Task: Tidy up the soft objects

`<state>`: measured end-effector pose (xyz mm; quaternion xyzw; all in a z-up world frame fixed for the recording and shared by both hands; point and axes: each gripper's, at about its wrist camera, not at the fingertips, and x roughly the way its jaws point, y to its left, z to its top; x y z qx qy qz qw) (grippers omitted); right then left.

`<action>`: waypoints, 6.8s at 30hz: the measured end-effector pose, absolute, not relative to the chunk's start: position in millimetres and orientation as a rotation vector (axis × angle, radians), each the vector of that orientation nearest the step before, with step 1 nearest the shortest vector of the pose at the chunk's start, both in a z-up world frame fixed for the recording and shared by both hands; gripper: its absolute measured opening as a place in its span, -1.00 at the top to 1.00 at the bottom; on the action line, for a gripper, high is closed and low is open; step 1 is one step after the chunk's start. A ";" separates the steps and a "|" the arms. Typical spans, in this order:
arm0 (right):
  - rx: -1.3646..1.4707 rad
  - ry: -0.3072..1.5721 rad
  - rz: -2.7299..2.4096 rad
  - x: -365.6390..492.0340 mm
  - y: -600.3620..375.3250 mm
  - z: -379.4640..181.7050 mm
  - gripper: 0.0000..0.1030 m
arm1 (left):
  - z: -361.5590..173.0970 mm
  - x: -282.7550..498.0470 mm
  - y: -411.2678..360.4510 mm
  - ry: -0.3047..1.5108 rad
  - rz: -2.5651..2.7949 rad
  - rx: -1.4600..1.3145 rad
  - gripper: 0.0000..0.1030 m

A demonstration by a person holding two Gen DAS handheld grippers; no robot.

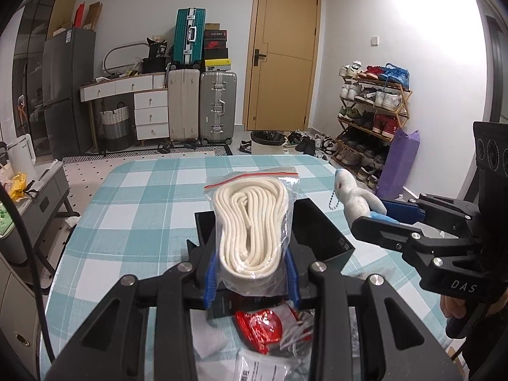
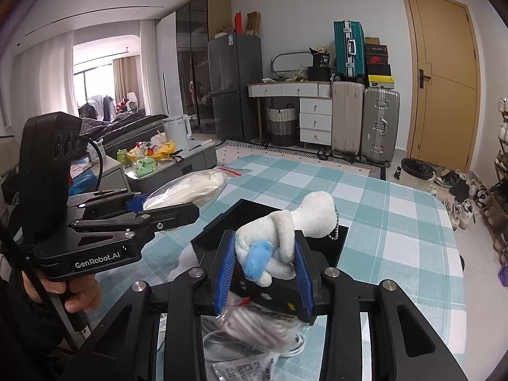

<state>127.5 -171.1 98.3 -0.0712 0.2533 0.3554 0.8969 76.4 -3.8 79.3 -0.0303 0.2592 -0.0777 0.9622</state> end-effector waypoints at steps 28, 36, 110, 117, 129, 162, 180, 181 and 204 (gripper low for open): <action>-0.180 0.681 0.765 201.0 -154.5 52.7 0.32 | 36.2 142.2 -22.8 0.659 -0.158 -0.033 0.36; -0.184 0.706 0.772 210.4 -152.6 43.4 0.32 | 28.5 147.7 -29.2 0.682 -0.160 -0.007 0.36; -0.154 0.779 0.639 93.2 -218.0 11.5 -0.99 | -10.2 16.2 6.9 0.770 -0.172 -0.002 -0.97; -0.183 0.816 0.657 94.0 -210.2 2.9 -0.99 | -15.0 17.7 -6.7 0.800 -0.185 0.057 -0.97; -0.240 0.877 0.675 94.6 -200.1 -12.9 -0.99 | -23.6 22.9 -8.9 0.859 -0.207 0.045 -0.97; -0.312 0.890 0.690 90.1 -186.1 -24.3 -0.26 | -19.1 16.5 -15.7 0.836 -0.268 0.063 0.40; -0.289 0.810 0.797 77.4 -186.8 -5.7 0.15 | -5.5 11.4 -9.4 0.780 -0.259 0.033 0.44; -0.288 0.808 0.799 77.2 -186.8 -4.6 0.15 | -4.2 11.1 -9.2 0.777 -0.257 0.031 0.44; -0.235 0.633 0.829 56.2 -197.8 40.9 0.15 | 29.5 6.3 -6.1 0.684 -0.246 0.003 0.44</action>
